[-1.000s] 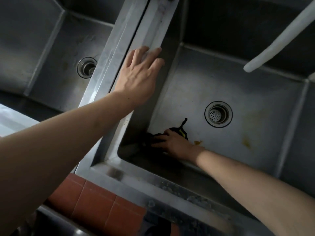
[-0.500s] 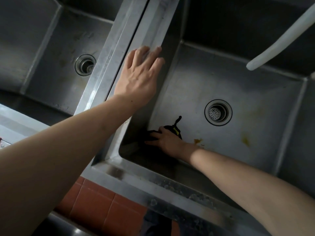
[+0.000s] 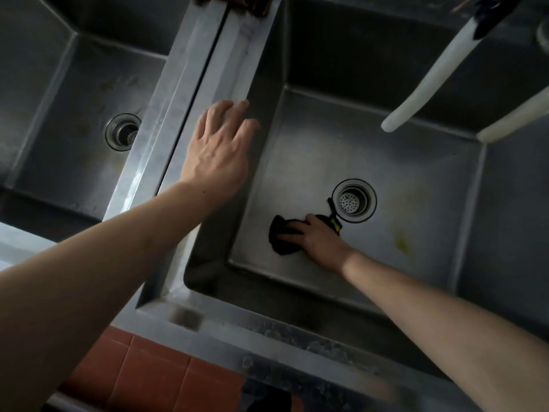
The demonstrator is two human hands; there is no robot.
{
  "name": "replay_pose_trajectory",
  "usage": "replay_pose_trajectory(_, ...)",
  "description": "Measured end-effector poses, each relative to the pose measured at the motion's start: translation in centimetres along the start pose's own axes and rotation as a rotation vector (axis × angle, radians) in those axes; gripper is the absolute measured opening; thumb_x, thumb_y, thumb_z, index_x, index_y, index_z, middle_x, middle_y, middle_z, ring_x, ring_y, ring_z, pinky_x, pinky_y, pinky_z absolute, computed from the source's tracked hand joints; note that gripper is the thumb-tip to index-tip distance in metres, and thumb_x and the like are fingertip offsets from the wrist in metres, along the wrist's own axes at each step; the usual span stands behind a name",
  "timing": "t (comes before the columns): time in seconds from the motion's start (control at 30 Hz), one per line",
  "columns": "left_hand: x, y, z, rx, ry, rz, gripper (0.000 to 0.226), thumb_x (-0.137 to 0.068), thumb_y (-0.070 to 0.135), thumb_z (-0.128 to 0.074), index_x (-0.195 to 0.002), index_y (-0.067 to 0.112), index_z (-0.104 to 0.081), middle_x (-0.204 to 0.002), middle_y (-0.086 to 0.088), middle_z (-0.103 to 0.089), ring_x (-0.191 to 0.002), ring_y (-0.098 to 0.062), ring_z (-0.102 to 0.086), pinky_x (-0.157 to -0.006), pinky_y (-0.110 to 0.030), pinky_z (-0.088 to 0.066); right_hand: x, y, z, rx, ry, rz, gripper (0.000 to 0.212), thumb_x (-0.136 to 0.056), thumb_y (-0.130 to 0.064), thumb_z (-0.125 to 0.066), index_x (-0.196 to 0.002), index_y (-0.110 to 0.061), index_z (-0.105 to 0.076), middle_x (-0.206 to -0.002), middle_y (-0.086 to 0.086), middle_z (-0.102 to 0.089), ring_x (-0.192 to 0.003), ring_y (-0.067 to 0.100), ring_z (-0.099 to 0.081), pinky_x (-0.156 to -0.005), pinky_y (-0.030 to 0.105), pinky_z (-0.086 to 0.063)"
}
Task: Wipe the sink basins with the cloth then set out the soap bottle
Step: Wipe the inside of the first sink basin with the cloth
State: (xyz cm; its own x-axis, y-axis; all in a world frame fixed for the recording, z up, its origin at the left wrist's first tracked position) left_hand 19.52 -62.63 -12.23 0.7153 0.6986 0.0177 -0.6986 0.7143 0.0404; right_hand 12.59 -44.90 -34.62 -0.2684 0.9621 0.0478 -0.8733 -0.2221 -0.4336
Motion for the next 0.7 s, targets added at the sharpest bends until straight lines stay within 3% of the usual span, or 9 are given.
replay_pose_trajectory(0.1, 0.1, 2.0, -0.5, 0.002, 0.018, -0.066, 0.044, -0.086, 0.011, -0.038, -0.128, 0.015, -0.053, -0.153, -0.01, -0.041, -0.145, -0.035, -0.025, -0.119, -0.047, -0.02, -0.8, 2.9, 1.9, -0.011, 0.051, -0.133, 0.052, -0.091, -0.003, -0.072, -0.137, -0.028, -0.068, -0.138, 0.009, -0.066, -0.086, 0.034, -0.054, -0.074, 0.041, -0.053)
replay_pose_trajectory(0.27, 0.1, 5.5, -2.8, 0.041, 0.003, -0.193, 0.041, -0.087, 0.013, -0.039, -0.122, 0.009, -0.059, -0.137, -0.015, -0.055, -0.137, -0.038, -0.04, -0.119, -0.046, -0.025, -0.8, 6.1, 5.6, -0.081, 0.171, -0.305, 0.051, -0.098, -0.005, -0.063, -0.145, -0.025, -0.06, -0.147, 0.011, -0.058, -0.103, 0.035, -0.049, -0.093, 0.042, -0.045)
replay_pose_trajectory(0.43, -0.4, 6.6, -6.8, 0.14, -0.085, -0.126, 0.046, -0.086, 0.017, -0.032, -0.125, 0.012, -0.055, -0.138, -0.011, -0.051, -0.13, -0.032, -0.041, -0.108, -0.041, -0.034, 0.2, 11.2, 7.9, -0.057, 0.347, -0.483, 0.041, -0.105, -0.009, -0.054, -0.144, -0.019, -0.061, -0.146, 0.011, -0.058, -0.105, 0.036, -0.048, -0.092, 0.033, -0.037)
replay_pose_trajectory(0.57, -1.2, 6.7, -10.9, 0.164, -0.144, -0.088, 0.052, -0.08, 0.017, -0.028, -0.121, 0.009, -0.059, -0.126, -0.013, -0.058, -0.115, -0.035, -0.052, -0.095, -0.041, -0.04, 0.4, 15.4, 9.6, -0.062, 0.483, -0.621, 0.038, -0.104, -0.008, -0.055, -0.14, -0.012, -0.063, -0.142, 0.014, -0.059, -0.109, 0.039, -0.048, -0.095, 0.024, -0.03)
replay_pose_trajectory(0.7, -1.4, 6.8, -15.6, 0.163, -0.256, -0.057, 0.051, -0.077, 0.014, -0.034, -0.122, 0.011, -0.058, -0.119, -0.012, -0.06, -0.109, -0.036, -0.056, -0.09, -0.044, -0.049, 0.8, 20.0, 10.0, -0.056, 0.578, -0.784, 0.041, -0.103, -0.016, -0.055, -0.143, -0.015, -0.06, -0.138, 0.015, -0.059, -0.113, 0.042, -0.05, -0.101, 0.038, -0.043)
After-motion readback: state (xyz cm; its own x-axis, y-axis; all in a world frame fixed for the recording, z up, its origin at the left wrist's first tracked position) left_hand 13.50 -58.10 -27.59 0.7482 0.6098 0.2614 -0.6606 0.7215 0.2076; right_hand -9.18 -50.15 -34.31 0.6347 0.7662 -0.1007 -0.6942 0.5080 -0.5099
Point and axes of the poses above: each hand's wrist, its own x-axis away from the middle knuckle, its own z-axis out of the back of the hand, y = z × x, the point moved 8 cm from there along -x, towards the middle knuckle
